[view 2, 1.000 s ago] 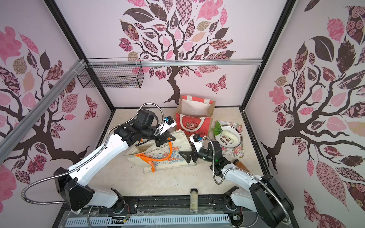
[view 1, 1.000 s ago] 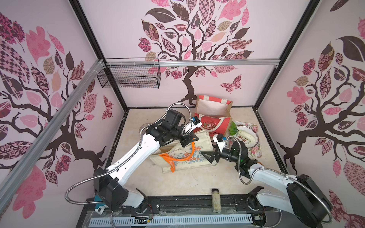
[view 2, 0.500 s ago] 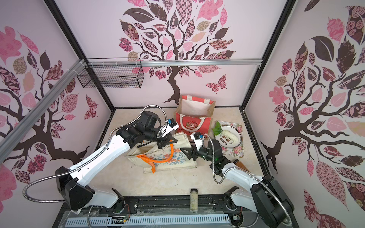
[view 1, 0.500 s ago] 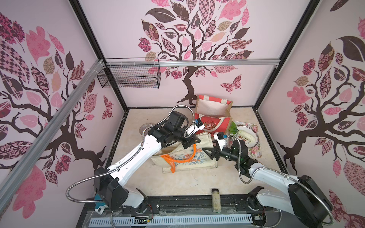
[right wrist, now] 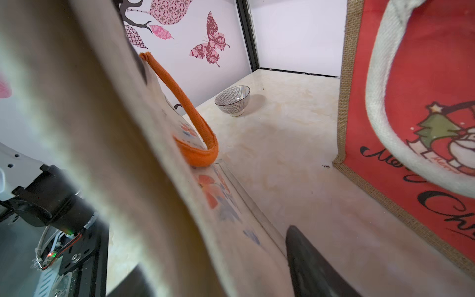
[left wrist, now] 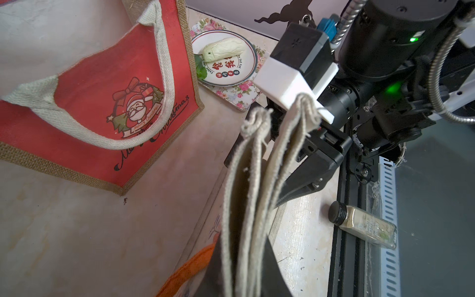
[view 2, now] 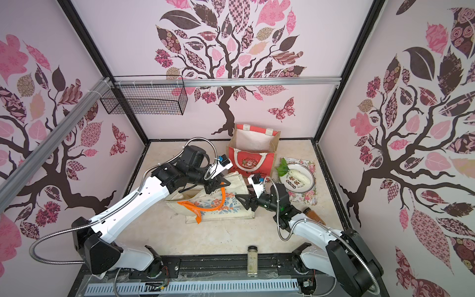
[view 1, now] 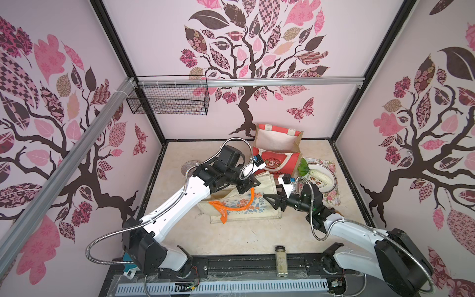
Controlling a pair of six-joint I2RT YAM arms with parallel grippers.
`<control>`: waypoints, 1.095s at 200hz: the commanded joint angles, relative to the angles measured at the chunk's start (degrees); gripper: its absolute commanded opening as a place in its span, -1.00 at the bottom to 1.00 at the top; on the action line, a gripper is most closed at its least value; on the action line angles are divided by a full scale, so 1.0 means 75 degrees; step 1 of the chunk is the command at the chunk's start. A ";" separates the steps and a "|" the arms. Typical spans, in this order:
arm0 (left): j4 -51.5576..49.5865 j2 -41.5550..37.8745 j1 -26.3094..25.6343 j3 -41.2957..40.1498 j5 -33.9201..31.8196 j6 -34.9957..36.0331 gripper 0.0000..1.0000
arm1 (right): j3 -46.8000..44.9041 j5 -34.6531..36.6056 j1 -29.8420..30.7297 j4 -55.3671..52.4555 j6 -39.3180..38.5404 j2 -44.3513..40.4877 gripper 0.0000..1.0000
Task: Put away the canvas bag
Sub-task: Press the canvas bag at the center of the board.
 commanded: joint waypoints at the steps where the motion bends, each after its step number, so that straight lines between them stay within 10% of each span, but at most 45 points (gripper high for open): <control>1: 0.0335 -0.0378 -0.0015 -0.0232 -0.0006 -0.0110 -1.00 | -0.0110 0.0081 -0.0009 -0.0018 -0.0106 0.0039 0.30; 20: 0.0377 -0.0443 -0.0015 -0.0252 -0.0021 -0.0131 -1.00 | -0.0236 0.0126 -0.0009 0.0041 -0.0049 0.0116 0.16; 52: 0.0429 -0.0523 -0.0022 -0.0283 -0.0148 -0.0152 -1.00 | -0.0384 0.0473 -0.0010 0.0192 0.0025 0.0128 -1.00; 112: 0.0549 -0.0560 -0.0007 -0.0328 -0.0301 -0.0288 -1.00 | -0.0363 0.0737 -0.0010 -0.0138 0.0227 -0.0234 -1.00; 131: 0.0564 -0.0582 -0.0005 -0.0328 -0.0344 -0.0328 -1.00 | -0.0123 0.0816 -0.0010 -0.0769 0.0435 -0.0280 -0.01; 173: 0.0538 -0.0522 -0.0003 -0.0282 -0.0319 -0.0397 -1.00 | -0.0091 0.0528 -0.0010 -0.1169 0.1014 -0.0623 0.95; 219: 0.0508 -0.0605 -0.0008 -0.0275 -0.0571 -0.0398 -1.00 | 0.0302 0.1340 -0.0022 -0.2719 0.1022 -0.0966 1.00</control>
